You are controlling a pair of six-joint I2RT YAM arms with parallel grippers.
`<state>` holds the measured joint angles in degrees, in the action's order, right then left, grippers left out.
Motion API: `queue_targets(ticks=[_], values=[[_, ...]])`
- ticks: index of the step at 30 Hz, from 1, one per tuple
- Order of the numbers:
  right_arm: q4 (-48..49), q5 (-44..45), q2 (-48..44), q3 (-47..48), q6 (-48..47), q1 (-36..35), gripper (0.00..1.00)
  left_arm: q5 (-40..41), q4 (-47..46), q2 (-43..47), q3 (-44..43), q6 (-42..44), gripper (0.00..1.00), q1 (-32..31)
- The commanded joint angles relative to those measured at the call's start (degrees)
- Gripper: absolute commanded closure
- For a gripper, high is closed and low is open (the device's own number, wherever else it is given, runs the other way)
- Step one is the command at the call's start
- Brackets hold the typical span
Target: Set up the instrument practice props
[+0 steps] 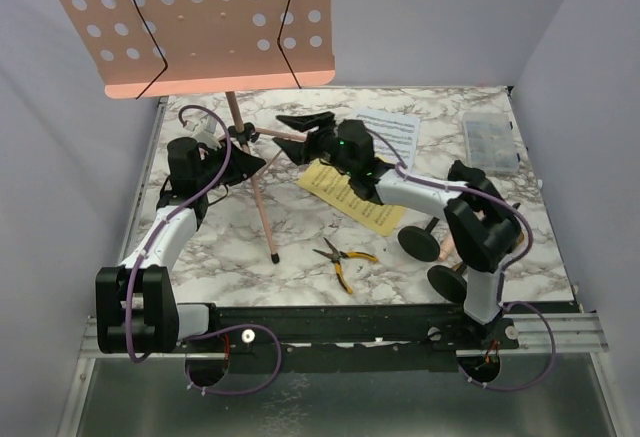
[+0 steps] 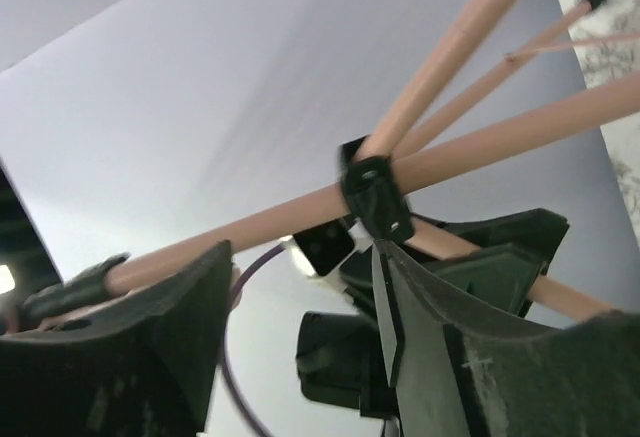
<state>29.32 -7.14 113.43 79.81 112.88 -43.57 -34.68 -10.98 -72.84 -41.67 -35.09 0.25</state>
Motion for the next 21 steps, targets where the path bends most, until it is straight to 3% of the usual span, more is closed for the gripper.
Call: queue_targets(ticks=[1,3,5,7,10,14,21], values=[[18.06,9.29,-10.31,-12.87,-9.45,2.78,0.30,2.64,12.21,-1.22,2.29,-0.48,0.96,-0.08],[28.17,8.91,-11.35,-17.79,-28.06,3.94,0.22,2.99,12.22,-0.44,2.64,-0.50,0.96,-0.08],[35.92,2.94,-11.25,-19.65,-51.38,4.41,0.16,3.20,12.24,-0.13,2.73,-0.46,0.96,-0.08],[35.51,-6.62,-10.88,-19.60,-73.05,4.22,0.16,2.57,12.19,-0.57,2.50,-0.88,0.96,-0.08],[41.37,-9.95,-10.68,-24.56,-95.54,3.22,0.18,1.25,11.44,-1.12,2.54,-1.77,0.96,-0.08],[56.68,-16.94,-9.39,-30.10,-107.86,3.15,0.17,0.91,11.25,-0.49,3.05,-2.34,0.96,-0.08],[58.90,-28.52,-1.83,-22.34,-120.80,2.69,0.20,-0.29,9.11,-0.99,3.29,-3.40,0.96,-0.08]])
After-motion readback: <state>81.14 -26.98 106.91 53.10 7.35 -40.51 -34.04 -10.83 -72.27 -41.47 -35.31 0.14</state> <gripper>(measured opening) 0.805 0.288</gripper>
